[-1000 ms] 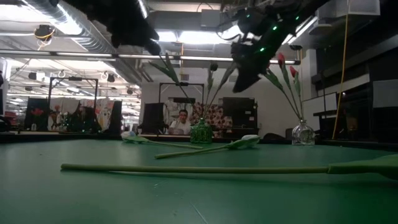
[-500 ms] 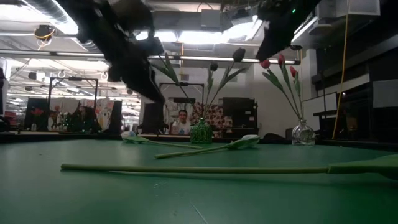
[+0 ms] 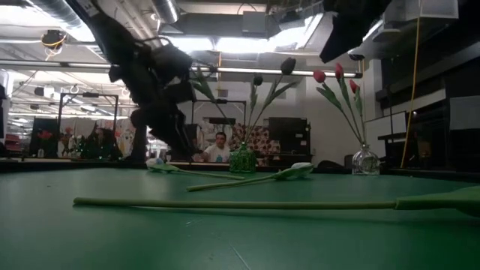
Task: Sort flowers into vase by color
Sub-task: Put the white tulip into the bottom transparent vase
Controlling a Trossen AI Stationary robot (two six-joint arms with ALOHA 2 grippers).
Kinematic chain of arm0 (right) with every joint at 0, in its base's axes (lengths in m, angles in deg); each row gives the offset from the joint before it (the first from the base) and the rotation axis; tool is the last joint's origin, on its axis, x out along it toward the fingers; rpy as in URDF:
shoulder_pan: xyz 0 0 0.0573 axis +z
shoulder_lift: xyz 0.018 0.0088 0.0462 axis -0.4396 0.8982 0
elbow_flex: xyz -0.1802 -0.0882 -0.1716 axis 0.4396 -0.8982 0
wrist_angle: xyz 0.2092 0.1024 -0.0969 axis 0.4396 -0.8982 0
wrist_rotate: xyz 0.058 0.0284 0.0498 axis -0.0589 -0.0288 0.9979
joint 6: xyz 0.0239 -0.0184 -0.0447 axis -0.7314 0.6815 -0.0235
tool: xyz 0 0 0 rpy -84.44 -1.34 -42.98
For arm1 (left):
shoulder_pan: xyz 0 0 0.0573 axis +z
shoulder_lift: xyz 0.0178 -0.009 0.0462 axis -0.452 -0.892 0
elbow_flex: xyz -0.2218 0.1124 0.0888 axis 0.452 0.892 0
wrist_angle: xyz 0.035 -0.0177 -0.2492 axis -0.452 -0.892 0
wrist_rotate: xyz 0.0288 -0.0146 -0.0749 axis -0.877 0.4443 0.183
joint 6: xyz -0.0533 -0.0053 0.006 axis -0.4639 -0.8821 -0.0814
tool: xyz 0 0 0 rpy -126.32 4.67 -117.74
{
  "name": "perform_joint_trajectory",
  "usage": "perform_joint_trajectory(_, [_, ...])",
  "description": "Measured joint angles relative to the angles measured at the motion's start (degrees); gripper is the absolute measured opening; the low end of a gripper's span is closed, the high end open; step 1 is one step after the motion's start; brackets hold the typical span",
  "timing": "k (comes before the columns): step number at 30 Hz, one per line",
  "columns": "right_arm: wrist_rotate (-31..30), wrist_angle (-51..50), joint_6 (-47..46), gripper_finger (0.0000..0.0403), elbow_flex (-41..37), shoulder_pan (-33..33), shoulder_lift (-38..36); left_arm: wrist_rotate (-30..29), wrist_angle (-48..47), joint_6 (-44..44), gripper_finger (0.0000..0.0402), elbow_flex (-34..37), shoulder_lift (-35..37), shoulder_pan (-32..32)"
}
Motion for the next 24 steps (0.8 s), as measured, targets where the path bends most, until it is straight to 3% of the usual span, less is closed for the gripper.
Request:
perform_joint_trajectory(6, [0.02, -1.32, 0.20, 0.0215, 0.00, -0.01, 0.00, -0.13, 1.50, 4.25, 0.0186, 0.00, -5.12, 0.28])
perform_joint_trajectory(9, [0.02, -1.89, 0.22, 0.0215, 0.00, -0.03, 0.00, -3.44, 2.35, 4.54, 0.0186, 0.00, -6.75, 0.35])
perform_joint_trajectory(20, [0.53, -2.21, 0.41, 0.0215, 0.00, -0.05, 0.02, -6.61, 0.93, 5.47, 0.0186, -0.20, -7.08, 3.37])
perform_joint_trajectory(24, [1.44, -2.19, 0.48, 0.0215, 0.00, -0.05, 0.02, -5.90, -1.19, 5.27, 0.0164, -0.31, -6.99, 4.87])
